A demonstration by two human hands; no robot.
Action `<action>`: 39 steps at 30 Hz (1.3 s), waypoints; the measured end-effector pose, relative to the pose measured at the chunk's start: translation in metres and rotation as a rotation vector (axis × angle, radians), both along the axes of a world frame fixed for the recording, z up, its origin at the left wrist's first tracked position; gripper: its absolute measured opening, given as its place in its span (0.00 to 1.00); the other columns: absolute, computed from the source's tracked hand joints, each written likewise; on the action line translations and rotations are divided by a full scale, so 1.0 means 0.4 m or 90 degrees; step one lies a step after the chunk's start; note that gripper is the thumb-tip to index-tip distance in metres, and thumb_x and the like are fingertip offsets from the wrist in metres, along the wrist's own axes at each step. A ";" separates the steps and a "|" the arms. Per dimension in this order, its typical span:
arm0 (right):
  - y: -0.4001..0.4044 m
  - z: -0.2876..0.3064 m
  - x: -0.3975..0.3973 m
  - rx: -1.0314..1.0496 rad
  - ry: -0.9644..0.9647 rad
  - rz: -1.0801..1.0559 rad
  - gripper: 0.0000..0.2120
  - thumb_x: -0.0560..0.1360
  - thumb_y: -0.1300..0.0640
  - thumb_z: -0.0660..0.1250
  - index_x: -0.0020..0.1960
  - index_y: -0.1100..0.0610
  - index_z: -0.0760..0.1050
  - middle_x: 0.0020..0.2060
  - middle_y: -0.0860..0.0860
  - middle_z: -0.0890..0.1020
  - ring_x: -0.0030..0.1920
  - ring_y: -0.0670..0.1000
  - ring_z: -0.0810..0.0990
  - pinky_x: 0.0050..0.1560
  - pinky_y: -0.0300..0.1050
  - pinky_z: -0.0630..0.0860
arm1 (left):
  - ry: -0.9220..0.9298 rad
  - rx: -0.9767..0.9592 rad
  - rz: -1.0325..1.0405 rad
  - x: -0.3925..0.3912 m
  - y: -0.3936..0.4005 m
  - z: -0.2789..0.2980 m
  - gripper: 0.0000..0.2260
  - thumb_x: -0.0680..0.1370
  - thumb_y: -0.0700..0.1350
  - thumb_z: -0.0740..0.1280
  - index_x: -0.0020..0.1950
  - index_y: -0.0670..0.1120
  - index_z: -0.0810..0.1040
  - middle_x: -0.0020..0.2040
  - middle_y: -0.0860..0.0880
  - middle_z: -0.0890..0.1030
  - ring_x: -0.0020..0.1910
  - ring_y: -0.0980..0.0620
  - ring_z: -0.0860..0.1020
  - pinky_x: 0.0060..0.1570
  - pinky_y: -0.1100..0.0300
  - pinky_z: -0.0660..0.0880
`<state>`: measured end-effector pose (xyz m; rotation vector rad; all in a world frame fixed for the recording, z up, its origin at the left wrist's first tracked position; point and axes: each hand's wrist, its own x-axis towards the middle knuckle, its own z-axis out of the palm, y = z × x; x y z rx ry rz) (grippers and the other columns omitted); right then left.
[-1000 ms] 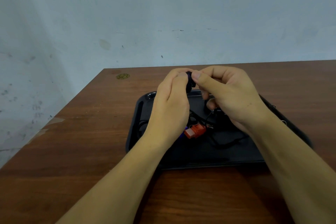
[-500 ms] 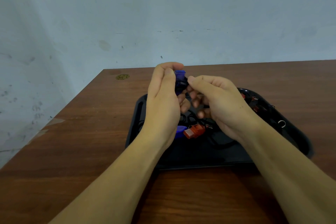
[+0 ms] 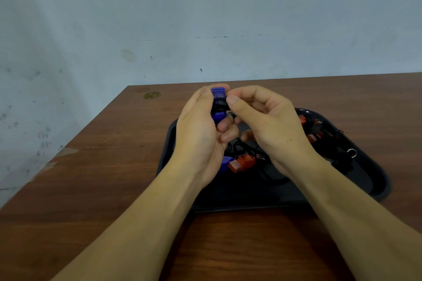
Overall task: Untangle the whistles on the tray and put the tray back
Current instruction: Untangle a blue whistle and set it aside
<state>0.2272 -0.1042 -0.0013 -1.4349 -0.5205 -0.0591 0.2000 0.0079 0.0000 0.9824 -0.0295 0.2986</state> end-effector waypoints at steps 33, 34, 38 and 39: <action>0.011 -0.050 0.004 -0.075 -0.087 0.001 0.16 0.84 0.58 0.61 0.44 0.63 0.83 0.32 0.53 0.84 0.35 0.49 0.84 0.43 0.36 0.77 | 0.006 0.057 -0.007 0.005 0.001 -0.004 0.05 0.82 0.34 0.59 0.54 0.40 0.73 0.52 0.42 0.80 0.24 0.58 0.64 0.21 0.66 0.62; 0.010 -0.049 0.002 -0.081 -0.093 -0.006 0.16 0.84 0.58 0.61 0.45 0.62 0.83 0.32 0.51 0.84 0.35 0.48 0.84 0.43 0.36 0.77 | 0.006 0.058 -0.007 0.005 0.003 -0.003 0.05 0.83 0.34 0.59 0.54 0.40 0.73 0.52 0.42 0.81 0.24 0.58 0.64 0.21 0.67 0.62; 0.011 -0.044 -0.007 -0.155 -0.134 -0.058 0.12 0.84 0.55 0.61 0.58 0.48 0.83 0.37 0.47 0.86 0.38 0.48 0.85 0.39 0.48 0.83 | 0.002 0.058 -0.016 0.005 0.011 0.001 0.05 0.83 0.35 0.59 0.56 0.39 0.74 0.52 0.41 0.83 0.24 0.58 0.63 0.20 0.67 0.61; 0.012 -0.044 -0.008 -0.164 -0.137 -0.071 0.12 0.84 0.54 0.61 0.60 0.46 0.81 0.39 0.46 0.86 0.38 0.47 0.85 0.37 0.51 0.84 | 0.002 0.061 -0.017 0.006 0.011 0.001 0.06 0.83 0.35 0.59 0.56 0.39 0.74 0.51 0.41 0.84 0.23 0.59 0.63 0.20 0.67 0.61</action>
